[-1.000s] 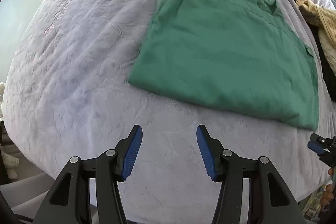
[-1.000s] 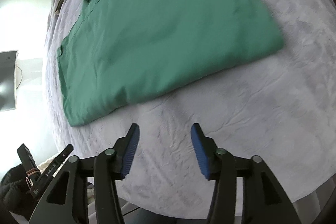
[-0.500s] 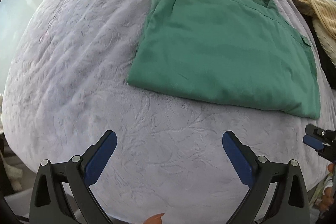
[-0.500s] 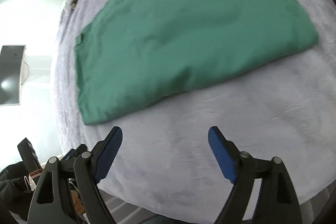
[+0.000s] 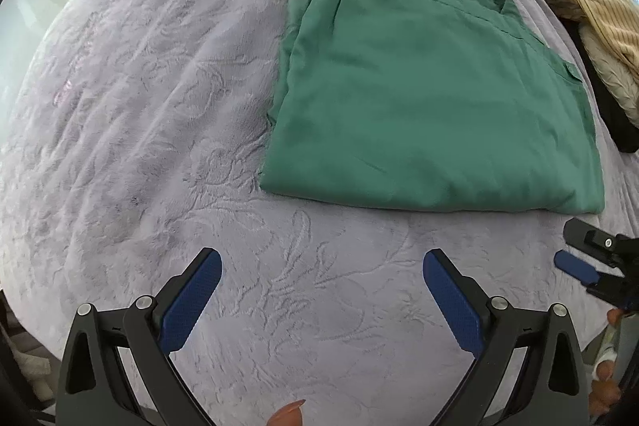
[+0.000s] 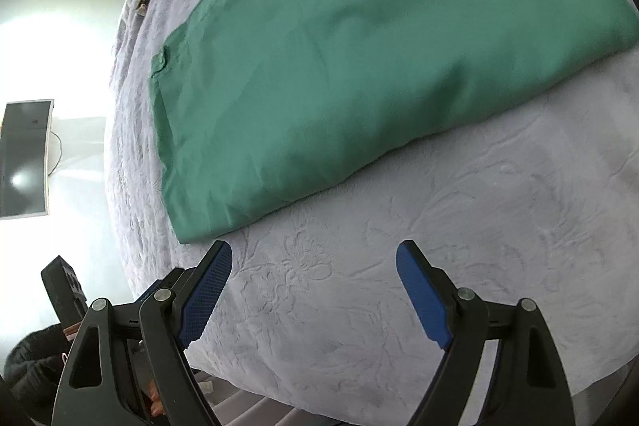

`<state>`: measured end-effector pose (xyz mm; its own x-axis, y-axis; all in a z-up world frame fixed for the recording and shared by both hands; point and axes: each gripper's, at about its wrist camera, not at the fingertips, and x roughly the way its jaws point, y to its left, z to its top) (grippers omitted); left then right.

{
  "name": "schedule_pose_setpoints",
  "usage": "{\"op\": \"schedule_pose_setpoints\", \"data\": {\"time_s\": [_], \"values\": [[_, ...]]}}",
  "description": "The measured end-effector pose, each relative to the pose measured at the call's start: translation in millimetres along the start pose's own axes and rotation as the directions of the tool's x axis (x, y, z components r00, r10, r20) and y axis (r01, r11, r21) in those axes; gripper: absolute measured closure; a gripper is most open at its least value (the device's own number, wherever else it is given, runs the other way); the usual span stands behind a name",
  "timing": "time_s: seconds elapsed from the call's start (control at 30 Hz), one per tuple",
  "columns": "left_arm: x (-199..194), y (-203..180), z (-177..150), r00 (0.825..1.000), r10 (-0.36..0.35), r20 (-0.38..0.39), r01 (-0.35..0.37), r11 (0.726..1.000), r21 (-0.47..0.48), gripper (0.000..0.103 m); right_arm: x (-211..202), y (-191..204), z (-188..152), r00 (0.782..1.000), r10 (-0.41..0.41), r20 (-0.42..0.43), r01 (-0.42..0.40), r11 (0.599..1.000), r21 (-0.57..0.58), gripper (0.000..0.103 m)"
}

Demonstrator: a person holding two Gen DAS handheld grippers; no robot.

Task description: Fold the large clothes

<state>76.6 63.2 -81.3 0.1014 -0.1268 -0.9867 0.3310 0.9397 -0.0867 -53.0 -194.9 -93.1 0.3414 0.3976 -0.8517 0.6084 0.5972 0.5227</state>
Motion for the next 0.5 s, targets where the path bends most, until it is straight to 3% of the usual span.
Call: {"op": "schedule_pose_setpoints", "data": {"time_s": [0.27,0.5], "values": [[28.8,20.0,9.7,1.0,0.005,-0.011,-0.006,1.0,-0.021,0.002,32.0,4.8,-0.1,0.998,0.055,-0.037,-0.055,0.998,0.005,0.016],[39.9,29.5,16.4,0.999,-0.044,0.001,0.044,0.999,-0.031,0.002,57.3,21.4,3.4,0.975,0.212,-0.065,-0.213,0.977,-0.014,0.016]]}}
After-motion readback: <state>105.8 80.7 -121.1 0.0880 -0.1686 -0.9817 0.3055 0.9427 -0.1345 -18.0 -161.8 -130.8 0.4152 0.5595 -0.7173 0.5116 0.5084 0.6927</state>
